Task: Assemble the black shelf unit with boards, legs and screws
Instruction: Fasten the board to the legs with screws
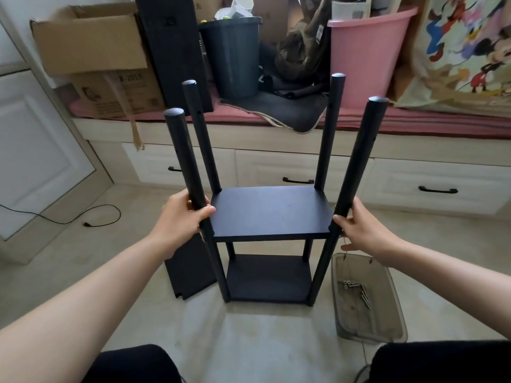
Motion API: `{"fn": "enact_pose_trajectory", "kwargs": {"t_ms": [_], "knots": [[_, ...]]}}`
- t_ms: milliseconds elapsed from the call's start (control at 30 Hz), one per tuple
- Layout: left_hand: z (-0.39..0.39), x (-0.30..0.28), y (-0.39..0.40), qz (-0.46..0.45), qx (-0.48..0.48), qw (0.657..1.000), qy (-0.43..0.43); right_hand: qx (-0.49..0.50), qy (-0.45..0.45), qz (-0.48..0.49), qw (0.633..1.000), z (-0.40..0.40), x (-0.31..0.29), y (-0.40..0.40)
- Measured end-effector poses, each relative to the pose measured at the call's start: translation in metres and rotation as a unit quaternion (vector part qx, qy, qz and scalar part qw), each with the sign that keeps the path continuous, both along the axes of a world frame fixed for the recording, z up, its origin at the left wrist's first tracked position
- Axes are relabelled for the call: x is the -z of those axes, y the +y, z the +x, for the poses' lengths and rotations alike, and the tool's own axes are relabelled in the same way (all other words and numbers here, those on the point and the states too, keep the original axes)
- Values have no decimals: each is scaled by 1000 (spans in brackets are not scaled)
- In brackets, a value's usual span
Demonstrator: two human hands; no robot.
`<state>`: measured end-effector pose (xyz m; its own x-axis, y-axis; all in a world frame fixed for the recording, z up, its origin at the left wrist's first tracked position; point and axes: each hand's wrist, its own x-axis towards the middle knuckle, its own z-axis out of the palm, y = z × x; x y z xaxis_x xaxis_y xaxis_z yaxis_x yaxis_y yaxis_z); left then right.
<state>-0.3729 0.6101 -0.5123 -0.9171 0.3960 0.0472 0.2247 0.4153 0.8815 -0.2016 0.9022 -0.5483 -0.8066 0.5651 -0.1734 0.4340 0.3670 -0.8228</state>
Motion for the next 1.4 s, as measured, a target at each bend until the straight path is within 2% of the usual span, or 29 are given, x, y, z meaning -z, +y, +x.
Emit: {"fn": "enact_pose_trajectory", "kwargs": {"t_ms": [367, 700, 867, 1000, 1133, 1267, 1400], "knots": [[11, 2, 22, -51, 37, 998, 12, 41, -3, 5, 999, 13, -3, 18], [8, -3, 17, -101, 60, 993, -18, 58, -65, 56, 995, 24, -25, -3], [13, -4, 0, -127, 90, 987, -35, 111, -73, 7, 991, 29, -34, -24], [4, -10, -34, -152, 97, 978, -100, 43, -108, -1, 993, 19, -23, -66], [-17, -18, -91, -192, 102, 970, -112, -56, -136, 28, 989, -12, -11, -116], [-40, -5, -151, -185, 39, 974, -127, -162, -149, 61, 974, -54, 19, -166], [-56, 40, -187, -140, -43, 976, -162, -211, -169, 43, 962, -98, 62, -213]]}}
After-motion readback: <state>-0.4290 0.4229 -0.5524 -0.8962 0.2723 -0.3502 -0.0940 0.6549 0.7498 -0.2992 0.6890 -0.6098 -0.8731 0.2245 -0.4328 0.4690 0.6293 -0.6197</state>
